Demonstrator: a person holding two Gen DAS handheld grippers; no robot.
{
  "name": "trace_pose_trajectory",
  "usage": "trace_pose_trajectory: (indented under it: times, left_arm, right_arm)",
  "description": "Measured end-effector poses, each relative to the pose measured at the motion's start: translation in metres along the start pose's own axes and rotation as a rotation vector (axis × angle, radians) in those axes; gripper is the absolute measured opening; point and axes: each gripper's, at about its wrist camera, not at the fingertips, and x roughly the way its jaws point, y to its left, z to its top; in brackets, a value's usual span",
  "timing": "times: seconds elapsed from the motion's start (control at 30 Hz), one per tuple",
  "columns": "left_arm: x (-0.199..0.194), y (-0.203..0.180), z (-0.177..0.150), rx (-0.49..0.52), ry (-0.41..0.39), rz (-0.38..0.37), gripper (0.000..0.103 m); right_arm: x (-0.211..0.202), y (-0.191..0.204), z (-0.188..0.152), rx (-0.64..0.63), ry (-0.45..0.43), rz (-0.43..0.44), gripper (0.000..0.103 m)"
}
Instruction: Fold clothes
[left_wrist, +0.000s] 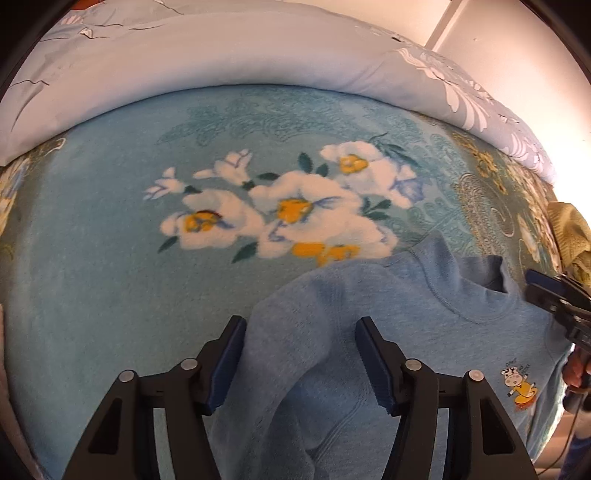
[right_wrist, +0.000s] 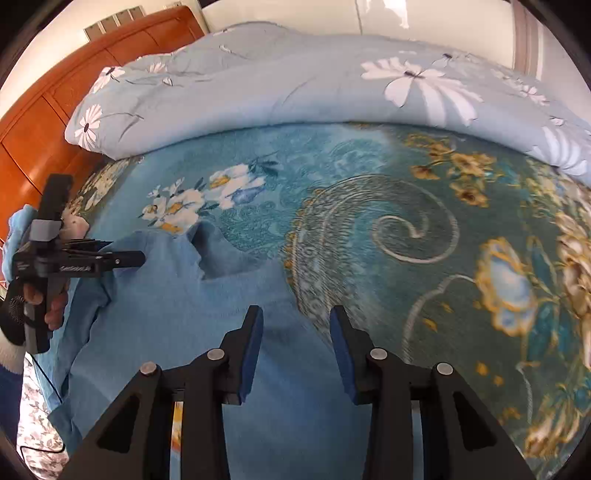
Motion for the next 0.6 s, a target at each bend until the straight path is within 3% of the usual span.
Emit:
trace_pose_trajectory:
  times: [0.1,0.17,0.2,0.23,0.27,0.37,0.6]
  left_arm:
    - [0.001,0.0,-0.001,0.009,-0.002,-0.04,0.041]
    - [0.0,-0.003,-0.003,0.028,-0.008,-0.056,0.018]
    - [-0.002,-0.004,-0.005,0.03,-0.016,-0.074,0.015]
    - [-0.005,-0.006,-0.006,0.031,-0.028,-0.089,0.012]
    - [-0.009,-0.007,-0.007,0.035,-0.04,-0.099,0.011]
    - [-0.024,-0.009,-0.006,0.045,-0.078,-0.118,0.01]
    - [-0.065,-0.003,0.025,0.033,-0.252,-0.107,0.01]
  right_arm:
    - [0.021,0.006,0.008,0.005,0.036,0.039,0.039]
    - [0.027,0.006,0.007,0.021,0.045,0.054,0.039]
    - [0.028,0.006,0.006,0.029,0.045,0.056,0.039]
    - [0.028,0.007,0.005,0.038,0.045,0.059,0.036]
    - [0.028,0.007,0.004,0.043,0.046,0.065,0.023]
    - [0.023,0.013,0.006,0.029,0.043,0.048,0.007]
    - [-0.015,0.026,0.063,-0.011,-0.136,-0.075,0.006]
